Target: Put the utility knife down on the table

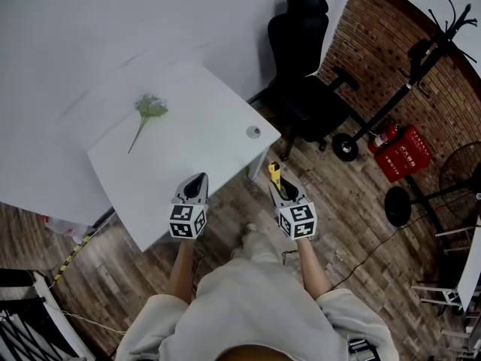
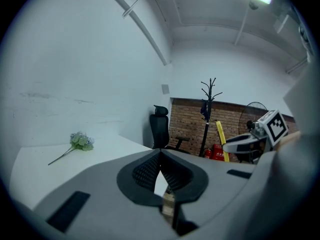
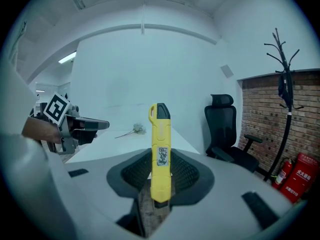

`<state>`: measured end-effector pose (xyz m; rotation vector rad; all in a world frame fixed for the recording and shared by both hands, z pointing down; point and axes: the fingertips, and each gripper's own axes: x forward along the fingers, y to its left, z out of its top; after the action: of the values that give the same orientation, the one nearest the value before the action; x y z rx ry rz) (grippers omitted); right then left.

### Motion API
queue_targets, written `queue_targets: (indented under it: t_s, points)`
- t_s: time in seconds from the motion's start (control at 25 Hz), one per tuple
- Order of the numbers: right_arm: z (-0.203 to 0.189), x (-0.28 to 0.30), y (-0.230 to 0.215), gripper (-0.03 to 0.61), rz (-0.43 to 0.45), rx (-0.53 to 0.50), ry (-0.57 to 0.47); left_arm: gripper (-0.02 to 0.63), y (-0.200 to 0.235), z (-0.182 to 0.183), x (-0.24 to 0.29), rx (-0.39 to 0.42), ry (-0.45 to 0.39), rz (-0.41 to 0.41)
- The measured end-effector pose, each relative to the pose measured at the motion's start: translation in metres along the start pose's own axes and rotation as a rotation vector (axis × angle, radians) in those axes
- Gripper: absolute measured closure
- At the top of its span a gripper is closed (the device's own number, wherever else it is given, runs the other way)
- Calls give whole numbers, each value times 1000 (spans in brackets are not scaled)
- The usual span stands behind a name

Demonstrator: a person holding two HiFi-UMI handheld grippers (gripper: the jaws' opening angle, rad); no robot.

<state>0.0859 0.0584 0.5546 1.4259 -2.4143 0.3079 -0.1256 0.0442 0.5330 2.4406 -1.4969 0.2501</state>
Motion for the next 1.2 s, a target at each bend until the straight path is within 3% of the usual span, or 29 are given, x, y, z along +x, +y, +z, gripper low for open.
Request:
queue_targets:
  t_s: [0.6,1.2]
  points:
    - [19,79,-44,468,12,21,-5,607,41,22,77,17,12,20]
    - [84,220,-122,468,66,15,3,607,121,73,204,18,47,87]
